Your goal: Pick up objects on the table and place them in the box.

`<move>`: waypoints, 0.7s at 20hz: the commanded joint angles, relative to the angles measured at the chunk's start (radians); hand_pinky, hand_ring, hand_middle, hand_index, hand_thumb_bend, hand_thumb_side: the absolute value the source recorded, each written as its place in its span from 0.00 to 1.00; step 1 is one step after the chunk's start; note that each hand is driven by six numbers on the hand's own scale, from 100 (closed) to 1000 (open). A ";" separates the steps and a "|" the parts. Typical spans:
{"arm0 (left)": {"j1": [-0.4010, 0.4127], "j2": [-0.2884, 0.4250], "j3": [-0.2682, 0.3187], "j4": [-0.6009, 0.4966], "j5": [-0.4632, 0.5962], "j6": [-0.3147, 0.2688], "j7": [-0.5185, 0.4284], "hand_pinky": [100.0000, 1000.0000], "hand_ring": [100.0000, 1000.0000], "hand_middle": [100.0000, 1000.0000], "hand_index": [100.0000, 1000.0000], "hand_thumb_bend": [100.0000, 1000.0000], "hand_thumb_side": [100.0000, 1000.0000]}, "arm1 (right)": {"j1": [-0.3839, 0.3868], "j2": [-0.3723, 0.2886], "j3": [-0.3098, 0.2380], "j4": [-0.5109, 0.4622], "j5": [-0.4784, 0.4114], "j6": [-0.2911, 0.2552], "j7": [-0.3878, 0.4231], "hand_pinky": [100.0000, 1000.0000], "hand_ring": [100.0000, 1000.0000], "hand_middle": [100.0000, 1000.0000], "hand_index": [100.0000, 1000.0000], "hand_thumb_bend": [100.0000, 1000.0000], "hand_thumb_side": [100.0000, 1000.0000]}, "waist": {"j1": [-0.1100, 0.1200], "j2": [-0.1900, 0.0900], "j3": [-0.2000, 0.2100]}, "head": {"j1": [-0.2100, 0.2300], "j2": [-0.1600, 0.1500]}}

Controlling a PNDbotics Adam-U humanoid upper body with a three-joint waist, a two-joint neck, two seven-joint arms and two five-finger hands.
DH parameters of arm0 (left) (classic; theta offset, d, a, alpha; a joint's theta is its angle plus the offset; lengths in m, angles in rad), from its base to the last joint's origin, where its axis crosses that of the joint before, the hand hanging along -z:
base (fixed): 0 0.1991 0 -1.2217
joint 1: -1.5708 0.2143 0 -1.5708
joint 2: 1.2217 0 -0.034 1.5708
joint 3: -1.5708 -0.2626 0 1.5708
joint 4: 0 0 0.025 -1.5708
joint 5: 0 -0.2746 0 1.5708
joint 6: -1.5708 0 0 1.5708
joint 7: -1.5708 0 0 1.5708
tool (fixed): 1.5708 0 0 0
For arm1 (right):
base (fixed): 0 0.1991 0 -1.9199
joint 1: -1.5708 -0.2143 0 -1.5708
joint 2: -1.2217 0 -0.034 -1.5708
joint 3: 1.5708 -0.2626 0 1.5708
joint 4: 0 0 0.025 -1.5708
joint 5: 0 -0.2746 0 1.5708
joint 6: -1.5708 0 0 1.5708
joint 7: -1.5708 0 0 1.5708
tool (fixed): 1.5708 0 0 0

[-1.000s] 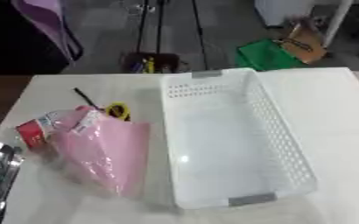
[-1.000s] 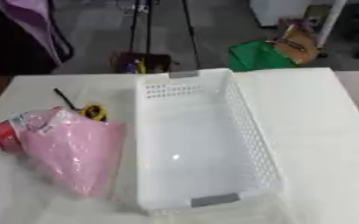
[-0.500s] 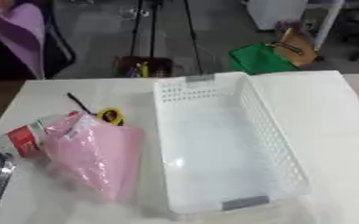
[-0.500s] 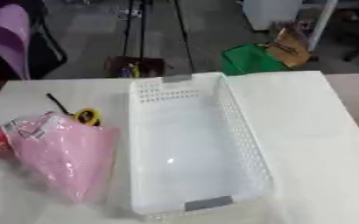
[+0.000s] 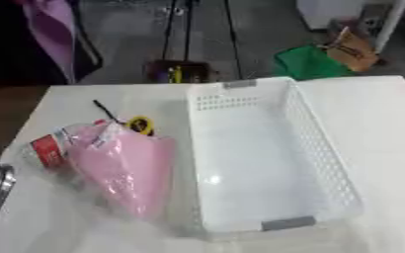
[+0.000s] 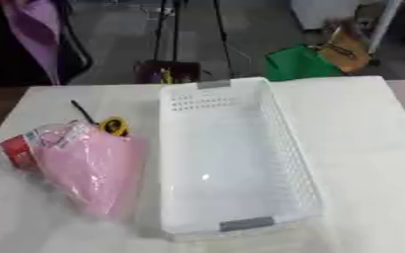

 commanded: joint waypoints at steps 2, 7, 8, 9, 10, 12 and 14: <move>-0.017 0.121 -0.041 0.058 0.017 0.058 -0.054 0.79 0.84 0.93 0.99 0.00 0.97 | 0.001 -0.031 -0.007 -0.018 0.001 0.005 -0.001 0.67 0.63 0.69 0.78 0.00 0.71 | 0.001 -0.031 0.004 | 0.023 0.013; -0.068 0.288 -0.122 0.129 0.084 0.233 -0.229 0.81 0.87 0.95 1.00 0.08 0.95 | 0.003 -0.026 -0.001 -0.018 0.000 0.005 -0.001 0.67 0.63 0.69 0.78 0.00 0.71 | -0.002 -0.038 0.000 | 0.016 0.010; -0.092 0.324 -0.126 0.076 0.090 0.352 -0.353 0.82 0.88 0.95 1.00 0.16 0.96 | 0.003 -0.024 0.000 -0.018 0.000 0.005 -0.001 0.67 0.63 0.69 0.77 0.00 0.71 | -0.004 -0.038 -0.001 | 0.014 0.009; -0.117 0.355 -0.130 0.021 0.085 0.463 -0.494 0.82 0.88 0.95 1.00 0.16 0.96 | 0.005 -0.022 0.001 -0.018 0.000 0.005 -0.001 0.67 0.63 0.69 0.77 0.00 0.71 | -0.005 -0.040 -0.001 | 0.010 0.008; -0.145 0.372 -0.123 -0.008 0.062 0.531 -0.634 0.83 0.89 0.96 1.00 0.19 0.96 | 0.007 -0.020 0.001 -0.018 0.000 0.005 -0.001 0.67 0.63 0.69 0.77 0.00 0.71 | -0.006 -0.041 -0.001 | 0.007 0.008; -0.203 0.395 -0.118 -0.029 -0.007 0.590 -0.898 0.85 0.91 0.97 1.00 0.23 0.96 | 0.011 -0.017 0.000 -0.018 -0.001 0.007 -0.001 0.67 0.63 0.69 0.77 0.00 0.71 | -0.006 -0.043 0.001 | -0.003 0.007; -0.248 0.400 -0.111 -0.034 -0.082 0.598 -1.088 0.85 0.91 0.97 1.00 0.23 0.96 | 0.014 -0.015 0.000 -0.018 -0.002 0.008 -0.001 0.67 0.63 0.69 0.77 0.00 0.71 | -0.007 -0.045 0.001 | -0.008 0.005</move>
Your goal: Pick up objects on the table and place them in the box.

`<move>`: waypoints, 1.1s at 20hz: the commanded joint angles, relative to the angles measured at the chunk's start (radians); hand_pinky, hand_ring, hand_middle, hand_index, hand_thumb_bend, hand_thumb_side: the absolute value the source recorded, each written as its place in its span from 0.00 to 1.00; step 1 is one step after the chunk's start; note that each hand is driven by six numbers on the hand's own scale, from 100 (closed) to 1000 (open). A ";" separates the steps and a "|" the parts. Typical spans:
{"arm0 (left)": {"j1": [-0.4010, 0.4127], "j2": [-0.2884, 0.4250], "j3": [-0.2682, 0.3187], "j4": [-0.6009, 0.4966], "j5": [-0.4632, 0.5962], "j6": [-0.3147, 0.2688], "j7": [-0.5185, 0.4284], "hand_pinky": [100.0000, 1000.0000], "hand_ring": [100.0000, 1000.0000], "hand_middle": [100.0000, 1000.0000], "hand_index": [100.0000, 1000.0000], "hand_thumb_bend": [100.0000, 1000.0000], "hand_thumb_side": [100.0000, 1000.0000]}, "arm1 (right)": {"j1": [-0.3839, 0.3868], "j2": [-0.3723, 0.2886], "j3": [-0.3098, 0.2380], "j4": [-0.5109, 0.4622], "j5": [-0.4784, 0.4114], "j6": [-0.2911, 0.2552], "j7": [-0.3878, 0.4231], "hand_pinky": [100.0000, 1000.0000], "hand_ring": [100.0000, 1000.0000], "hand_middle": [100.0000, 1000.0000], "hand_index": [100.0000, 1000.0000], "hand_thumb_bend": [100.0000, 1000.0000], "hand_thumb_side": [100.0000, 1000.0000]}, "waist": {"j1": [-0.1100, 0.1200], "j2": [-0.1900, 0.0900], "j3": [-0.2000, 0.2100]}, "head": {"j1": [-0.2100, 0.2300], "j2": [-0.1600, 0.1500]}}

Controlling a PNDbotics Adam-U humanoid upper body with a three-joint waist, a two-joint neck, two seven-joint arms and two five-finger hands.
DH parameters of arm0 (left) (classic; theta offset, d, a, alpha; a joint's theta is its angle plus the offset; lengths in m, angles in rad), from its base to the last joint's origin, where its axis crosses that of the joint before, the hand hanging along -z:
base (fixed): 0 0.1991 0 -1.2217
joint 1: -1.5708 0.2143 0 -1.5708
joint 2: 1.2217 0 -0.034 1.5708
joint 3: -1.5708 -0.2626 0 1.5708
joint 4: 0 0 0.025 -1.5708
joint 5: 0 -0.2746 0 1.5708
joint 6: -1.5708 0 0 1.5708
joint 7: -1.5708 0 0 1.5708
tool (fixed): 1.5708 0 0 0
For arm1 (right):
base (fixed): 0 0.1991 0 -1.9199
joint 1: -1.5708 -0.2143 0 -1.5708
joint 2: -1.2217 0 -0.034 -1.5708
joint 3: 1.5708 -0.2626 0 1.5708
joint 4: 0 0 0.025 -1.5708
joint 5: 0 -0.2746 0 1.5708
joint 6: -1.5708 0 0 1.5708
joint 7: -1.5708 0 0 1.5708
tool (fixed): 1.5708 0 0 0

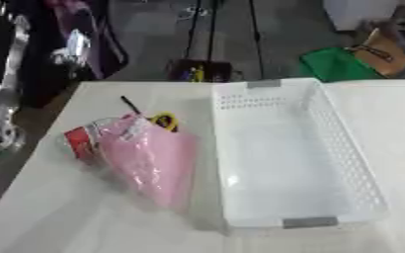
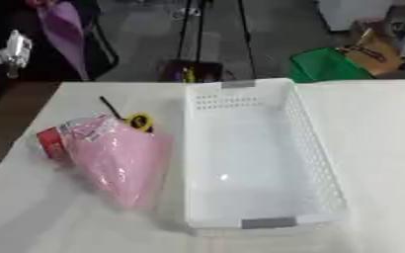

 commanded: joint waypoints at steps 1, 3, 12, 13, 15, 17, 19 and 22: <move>-0.051 0.047 0.024 -0.027 -0.105 0.034 -0.279 0.85 0.91 0.97 1.00 0.23 0.96 | -0.002 -0.016 -0.005 -0.018 -0.002 0.005 -0.002 0.67 0.63 0.69 0.77 0.00 0.71 | -0.002 -0.025 0.002 | -0.010 -0.002; -0.070 0.046 0.020 -0.028 -0.147 0.027 -0.390 0.89 0.96 1.00 1.00 0.30 0.95 | -0.001 -0.015 -0.004 -0.018 -0.002 0.005 -0.002 0.67 0.63 0.68 0.77 0.00 0.71 | -0.001 -0.025 -0.002 | -0.019 -0.004; -0.122 0.044 0.017 -0.028 -0.228 0.071 -0.806 0.99 1.00 1.00 1.00 0.46 0.90 | 0.004 -0.008 -0.007 -0.018 -0.005 0.007 0.002 0.67 0.63 0.68 0.77 0.00 0.72 | 0.003 -0.028 -0.008 | -0.040 -0.014; -0.115 0.048 0.010 -0.028 -0.217 0.097 -0.810 1.00 1.00 1.00 1.00 0.57 0.88 | 0.004 -0.007 -0.008 -0.018 -0.005 0.008 0.003 0.67 0.63 0.68 0.77 0.00 0.72 | 0.005 -0.028 -0.008 | -0.041 -0.015; -0.102 0.056 -0.006 -0.028 -0.193 0.149 -0.812 0.99 1.00 1.00 1.00 0.67 0.82 | 0.004 -0.005 -0.008 -0.018 -0.007 0.008 0.005 0.67 0.63 0.68 0.77 0.00 0.72 | 0.006 -0.029 -0.008 | -0.041 -0.016; -0.090 0.064 -0.020 -0.028 -0.173 0.195 -0.813 0.99 1.00 1.00 1.00 0.70 0.80 | 0.005 -0.004 -0.009 -0.018 -0.008 0.008 0.007 0.67 0.63 0.68 0.77 0.00 0.72 | 0.008 -0.030 -0.008 | -0.042 -0.017; -0.082 0.069 -0.027 -0.028 -0.163 0.228 -0.813 0.99 1.00 1.00 1.00 0.70 0.80 | 0.006 -0.002 -0.010 -0.018 -0.010 0.008 0.009 0.67 0.63 0.68 0.77 0.00 0.72 | 0.009 -0.030 -0.009 | -0.043 -0.017; -0.070 0.076 -0.028 -0.022 -0.170 0.266 -0.813 0.99 1.00 1.00 1.00 0.67 0.81 | 0.007 0.000 -0.011 -0.018 -0.011 0.007 0.012 0.67 0.63 0.68 0.77 0.00 0.73 | 0.010 -0.031 -0.008 | -0.045 -0.017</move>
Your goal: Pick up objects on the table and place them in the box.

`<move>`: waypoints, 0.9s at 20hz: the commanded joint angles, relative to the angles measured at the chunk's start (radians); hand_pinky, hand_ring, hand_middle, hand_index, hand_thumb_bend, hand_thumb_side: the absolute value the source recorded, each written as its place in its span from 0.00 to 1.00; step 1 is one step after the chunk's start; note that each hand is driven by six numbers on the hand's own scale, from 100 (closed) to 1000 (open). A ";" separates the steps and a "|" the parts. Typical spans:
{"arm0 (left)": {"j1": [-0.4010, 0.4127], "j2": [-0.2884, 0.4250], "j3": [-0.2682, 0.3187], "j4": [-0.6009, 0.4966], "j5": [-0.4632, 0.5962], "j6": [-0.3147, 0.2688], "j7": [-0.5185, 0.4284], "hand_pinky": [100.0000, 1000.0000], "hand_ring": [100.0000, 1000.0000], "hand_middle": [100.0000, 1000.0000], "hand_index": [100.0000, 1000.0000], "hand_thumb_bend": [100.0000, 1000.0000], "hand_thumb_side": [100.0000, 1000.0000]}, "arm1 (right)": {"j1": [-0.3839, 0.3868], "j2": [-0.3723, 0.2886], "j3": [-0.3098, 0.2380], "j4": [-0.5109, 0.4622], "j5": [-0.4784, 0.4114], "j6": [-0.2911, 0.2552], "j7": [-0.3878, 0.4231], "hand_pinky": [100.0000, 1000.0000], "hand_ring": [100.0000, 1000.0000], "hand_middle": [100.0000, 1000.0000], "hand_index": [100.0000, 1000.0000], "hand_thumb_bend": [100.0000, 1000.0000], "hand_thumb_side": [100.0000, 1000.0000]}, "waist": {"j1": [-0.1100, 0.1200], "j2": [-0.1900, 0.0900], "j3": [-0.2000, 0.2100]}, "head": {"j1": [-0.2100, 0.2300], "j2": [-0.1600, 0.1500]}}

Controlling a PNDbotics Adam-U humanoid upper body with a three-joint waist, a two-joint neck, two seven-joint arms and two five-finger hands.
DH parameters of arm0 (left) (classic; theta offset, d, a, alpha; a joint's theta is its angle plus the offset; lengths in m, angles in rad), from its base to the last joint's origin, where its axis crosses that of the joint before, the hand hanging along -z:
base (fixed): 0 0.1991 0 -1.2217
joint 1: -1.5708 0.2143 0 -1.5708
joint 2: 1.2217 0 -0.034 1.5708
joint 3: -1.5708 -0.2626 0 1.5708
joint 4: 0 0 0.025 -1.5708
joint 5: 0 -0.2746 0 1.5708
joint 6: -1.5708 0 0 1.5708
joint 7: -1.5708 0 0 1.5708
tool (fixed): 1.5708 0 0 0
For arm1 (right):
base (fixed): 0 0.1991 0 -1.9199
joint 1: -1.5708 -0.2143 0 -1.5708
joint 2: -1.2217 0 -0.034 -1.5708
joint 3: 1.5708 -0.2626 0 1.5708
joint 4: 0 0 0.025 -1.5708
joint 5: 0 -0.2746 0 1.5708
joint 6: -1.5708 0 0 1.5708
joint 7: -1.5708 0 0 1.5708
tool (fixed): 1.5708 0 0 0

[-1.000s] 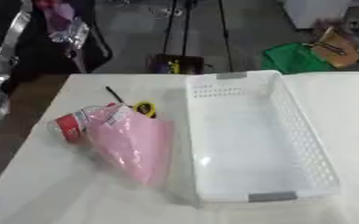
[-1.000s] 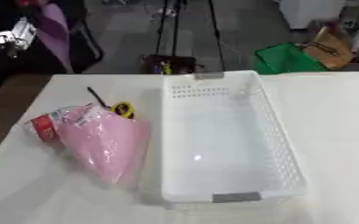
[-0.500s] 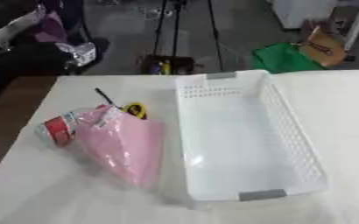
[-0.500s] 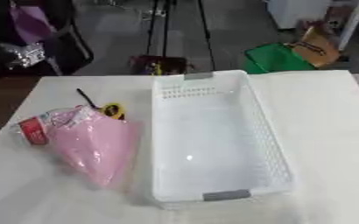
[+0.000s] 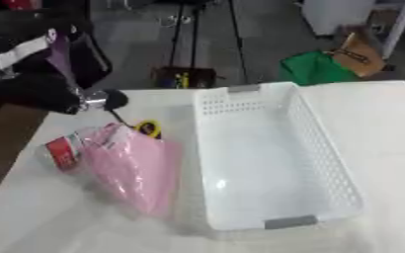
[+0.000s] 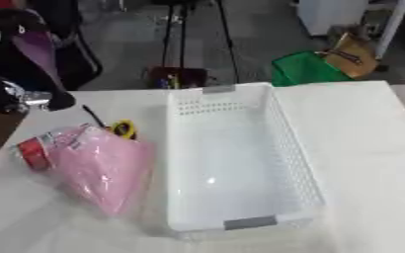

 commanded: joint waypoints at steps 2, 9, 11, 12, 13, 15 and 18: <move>0.005 0.046 0.009 0.000 -0.009 0.265 -0.215 0.99 1.00 1.00 1.00 0.66 0.81 | -0.002 -0.015 -0.013 -0.018 -0.009 0.001 0.006 0.67 0.63 0.68 0.77 0.00 0.73 | -0.001 -0.025 0.001 | -0.002 -0.008; 0.058 0.055 0.016 0.011 -0.006 0.314 -0.215 0.98 1.00 1.00 1.00 0.59 0.81 | -0.001 -0.007 -0.018 -0.018 -0.013 0.001 0.010 0.67 0.63 0.68 0.77 0.00 0.73 | -0.002 -0.020 0.001 | -0.002 -0.010; 0.074 0.052 0.022 0.015 0.007 0.332 -0.215 0.98 1.00 1.00 1.00 0.58 0.80 | -0.001 -0.004 -0.021 -0.018 -0.015 0.002 0.010 0.67 0.63 0.68 0.77 0.00 0.73 | -0.003 -0.018 0.000 | -0.002 -0.011; 0.082 0.052 0.024 0.019 0.013 0.343 -0.215 0.98 1.00 1.00 1.00 0.58 0.80 | 0.000 -0.002 -0.022 -0.018 -0.016 0.002 0.011 0.67 0.63 0.68 0.77 0.00 0.73 | -0.003 -0.018 -0.001 | -0.002 -0.011; 0.090 0.052 0.025 0.025 0.017 0.349 -0.215 0.98 1.00 1.00 1.00 0.60 0.78 | 0.000 -0.001 -0.023 -0.018 -0.016 0.002 0.011 0.67 0.63 0.68 0.77 0.00 0.73 | -0.004 -0.017 -0.001 | -0.002 -0.012; 0.104 0.052 0.020 0.054 0.032 0.354 -0.215 0.99 1.00 1.00 1.00 0.62 0.76 | 0.000 0.001 -0.024 -0.018 -0.018 0.002 0.010 0.67 0.63 0.68 0.77 0.00 0.73 | -0.004 -0.015 -0.003 | -0.001 -0.012; 0.111 0.049 0.007 0.090 0.056 0.355 -0.215 1.00 1.00 1.00 1.00 0.69 0.70 | 0.000 0.005 -0.026 -0.018 -0.021 0.002 0.010 0.67 0.63 0.68 0.77 0.00 0.73 | -0.006 -0.012 -0.006 | -0.001 -0.015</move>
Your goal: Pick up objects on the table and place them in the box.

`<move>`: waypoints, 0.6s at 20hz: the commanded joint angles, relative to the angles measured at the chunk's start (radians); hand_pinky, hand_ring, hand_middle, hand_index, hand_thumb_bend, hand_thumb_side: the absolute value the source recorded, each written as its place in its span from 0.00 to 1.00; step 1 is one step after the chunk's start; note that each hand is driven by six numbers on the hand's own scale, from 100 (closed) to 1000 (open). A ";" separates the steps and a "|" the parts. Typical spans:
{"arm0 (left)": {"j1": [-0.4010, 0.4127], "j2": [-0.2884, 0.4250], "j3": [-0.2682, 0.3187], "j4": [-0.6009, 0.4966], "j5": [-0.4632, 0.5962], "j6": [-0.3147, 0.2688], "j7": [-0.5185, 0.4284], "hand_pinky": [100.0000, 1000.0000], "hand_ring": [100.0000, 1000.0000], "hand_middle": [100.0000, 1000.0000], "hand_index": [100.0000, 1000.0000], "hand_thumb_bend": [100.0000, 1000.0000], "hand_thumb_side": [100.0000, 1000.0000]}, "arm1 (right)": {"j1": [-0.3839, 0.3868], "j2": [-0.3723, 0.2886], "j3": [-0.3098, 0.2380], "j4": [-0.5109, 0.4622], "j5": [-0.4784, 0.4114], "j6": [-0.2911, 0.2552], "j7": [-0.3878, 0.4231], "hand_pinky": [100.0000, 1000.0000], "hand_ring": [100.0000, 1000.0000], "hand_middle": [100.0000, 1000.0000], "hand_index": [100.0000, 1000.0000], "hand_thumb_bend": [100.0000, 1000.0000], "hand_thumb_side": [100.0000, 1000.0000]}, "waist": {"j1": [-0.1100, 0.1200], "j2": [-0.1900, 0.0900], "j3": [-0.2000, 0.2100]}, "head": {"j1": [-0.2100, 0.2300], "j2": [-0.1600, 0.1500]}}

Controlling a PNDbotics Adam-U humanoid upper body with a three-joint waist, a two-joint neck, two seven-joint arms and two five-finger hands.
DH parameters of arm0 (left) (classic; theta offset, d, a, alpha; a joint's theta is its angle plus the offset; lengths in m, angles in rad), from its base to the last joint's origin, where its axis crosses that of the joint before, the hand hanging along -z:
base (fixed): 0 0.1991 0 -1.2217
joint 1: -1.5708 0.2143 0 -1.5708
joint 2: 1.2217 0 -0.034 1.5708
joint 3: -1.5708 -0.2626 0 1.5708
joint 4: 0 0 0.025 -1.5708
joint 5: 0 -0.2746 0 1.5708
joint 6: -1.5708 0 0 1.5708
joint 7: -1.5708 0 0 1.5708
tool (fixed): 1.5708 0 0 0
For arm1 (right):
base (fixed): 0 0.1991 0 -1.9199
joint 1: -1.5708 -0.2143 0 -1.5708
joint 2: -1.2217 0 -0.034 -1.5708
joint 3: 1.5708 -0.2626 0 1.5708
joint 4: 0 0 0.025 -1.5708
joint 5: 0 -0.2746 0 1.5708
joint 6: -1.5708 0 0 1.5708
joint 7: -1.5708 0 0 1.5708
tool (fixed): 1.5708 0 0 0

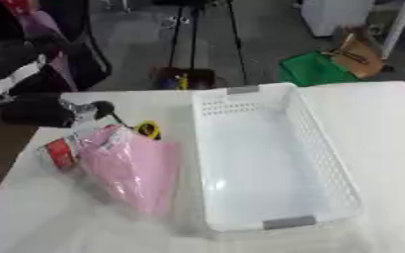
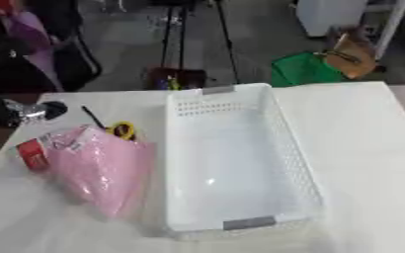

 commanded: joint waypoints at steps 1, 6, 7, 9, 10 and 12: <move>-0.004 0.031 -0.003 0.039 0.028 0.288 -0.282 1.00 1.00 1.00 1.00 0.71 0.69 | -0.006 -0.013 -0.012 -0.018 -0.009 0.000 0.002 0.67 0.63 0.68 0.77 0.00 0.73 | -0.004 -0.015 -0.003 | 0.000 -0.013; -0.025 0.017 -0.008 0.141 0.035 0.289 -0.282 1.00 1.00 1.00 1.00 0.68 0.66 | -0.001 -0.005 -0.017 -0.018 -0.015 -0.001 0.006 0.67 0.63 0.68 0.77 0.00 0.73 | -0.006 -0.014 -0.009 | 0.004 -0.017; -0.029 0.015 -0.006 0.155 0.036 0.289 -0.282 0.99 1.00 1.00 1.00 0.68 0.66 | 0.000 -0.004 -0.018 -0.018 -0.015 -0.001 0.006 0.68 0.63 0.68 0.77 0.00 0.73 | -0.006 -0.013 -0.010 | 0.004 -0.017; -0.034 0.011 0.004 0.195 0.036 0.289 -0.282 0.99 1.00 1.00 1.00 0.68 0.66 | 0.003 -0.002 -0.021 -0.018 -0.017 0.000 0.006 0.68 0.63 0.68 0.77 0.00 0.73 | -0.007 -0.012 -0.011 | 0.003 -0.018; -0.039 0.008 0.011 0.212 0.037 0.289 -0.282 0.99 1.00 1.00 1.00 0.67 0.66 | 0.004 -0.001 -0.022 -0.018 -0.017 0.000 0.007 0.68 0.63 0.68 0.77 0.00 0.73 | -0.008 -0.012 -0.011 | 0.003 -0.018; -0.046 0.005 0.020 0.234 0.041 0.289 -0.282 1.00 1.00 1.00 1.00 0.67 0.66 | 0.005 0.000 -0.023 -0.018 -0.018 0.000 0.008 0.68 0.63 0.68 0.77 0.00 0.73 | -0.008 -0.011 -0.011 | 0.003 -0.018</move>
